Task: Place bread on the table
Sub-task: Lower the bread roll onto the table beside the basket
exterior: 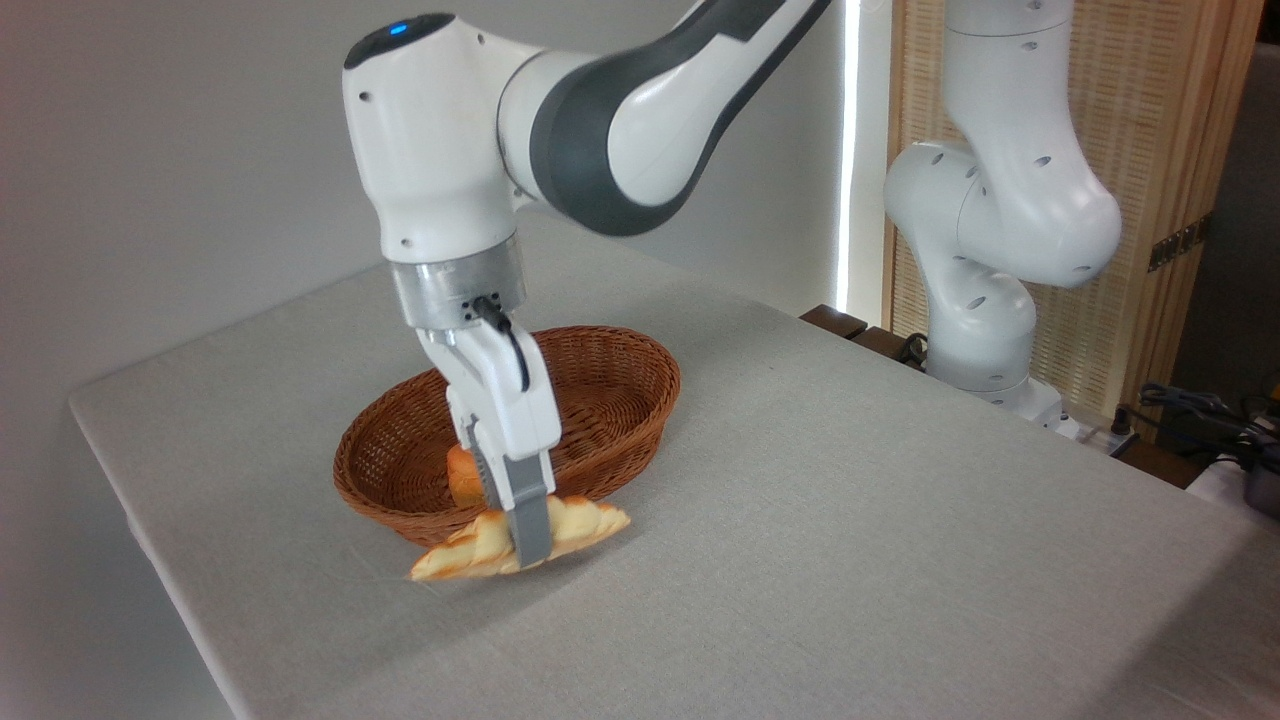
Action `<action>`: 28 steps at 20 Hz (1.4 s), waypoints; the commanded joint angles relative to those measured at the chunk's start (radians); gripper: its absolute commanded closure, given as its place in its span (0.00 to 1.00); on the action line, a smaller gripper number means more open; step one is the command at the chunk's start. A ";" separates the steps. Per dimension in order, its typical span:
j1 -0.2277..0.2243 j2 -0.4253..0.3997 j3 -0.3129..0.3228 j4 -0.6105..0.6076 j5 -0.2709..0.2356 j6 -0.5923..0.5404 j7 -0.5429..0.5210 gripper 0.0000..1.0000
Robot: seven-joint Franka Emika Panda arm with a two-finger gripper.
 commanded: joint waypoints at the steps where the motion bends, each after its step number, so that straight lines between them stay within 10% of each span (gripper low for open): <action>1: -0.008 0.035 0.011 -0.001 0.017 0.099 0.047 0.35; 3: -0.005 0.035 0.014 -0.003 0.017 0.099 0.100 0.00; 21: -0.002 0.031 0.055 -0.007 0.049 0.099 0.164 0.00; 28: 0.034 -0.084 0.080 0.010 -0.019 0.050 0.070 0.00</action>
